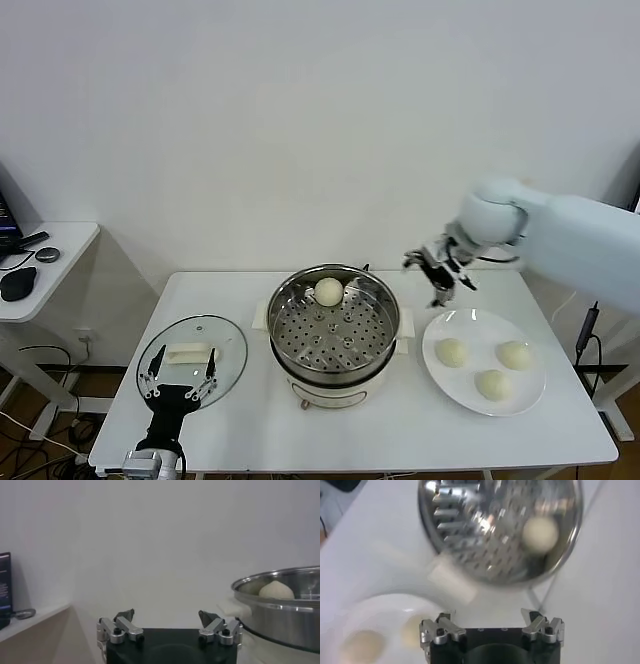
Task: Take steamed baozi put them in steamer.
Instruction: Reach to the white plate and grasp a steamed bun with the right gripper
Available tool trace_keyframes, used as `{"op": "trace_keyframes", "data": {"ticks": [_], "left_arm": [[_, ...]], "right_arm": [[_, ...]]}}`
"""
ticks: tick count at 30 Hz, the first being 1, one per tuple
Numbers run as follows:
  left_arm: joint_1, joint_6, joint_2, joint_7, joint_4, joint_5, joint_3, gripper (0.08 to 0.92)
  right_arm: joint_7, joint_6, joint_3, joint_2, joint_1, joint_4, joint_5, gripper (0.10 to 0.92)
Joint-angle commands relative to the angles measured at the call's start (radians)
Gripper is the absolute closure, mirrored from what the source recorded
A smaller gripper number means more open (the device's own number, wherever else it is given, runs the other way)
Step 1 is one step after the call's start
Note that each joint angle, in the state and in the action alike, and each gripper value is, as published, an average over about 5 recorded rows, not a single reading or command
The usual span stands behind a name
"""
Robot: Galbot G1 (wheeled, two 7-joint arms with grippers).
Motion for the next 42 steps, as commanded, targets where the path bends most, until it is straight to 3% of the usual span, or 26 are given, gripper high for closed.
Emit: {"op": "trace_keyframes", "data": {"ticks": [1, 9, 24, 42], "left_arm": [[-0.003, 0.000, 0.002, 0.000, 0.007, 0.002, 0.003, 0.177], [0.003, -0.001, -0.002, 0.001, 0.005, 0.008, -0.015, 0.177], [0.025, -0.005, -0.013, 0.002, -0.013, 0.013, -0.045, 0.177], [0.028, -0.010, -0.019, 0.002, -0.012, 0.024, -0.048, 0.177]], "right_arm": [[-0.046, -0.168, 0.163, -0.233, -0.269, 0.044, -0.040, 0.203], [-0.053, -0.066, 0.390, -0.149, -0.543, -0.113, -0.184, 0.203], [-0.014, -0.012, 0.519, 0.062, -0.668, -0.342, -0.274, 0.203], [0.011, -0.024, 0.524, 0.139, -0.674, -0.396, -0.293, 0.233]]}}
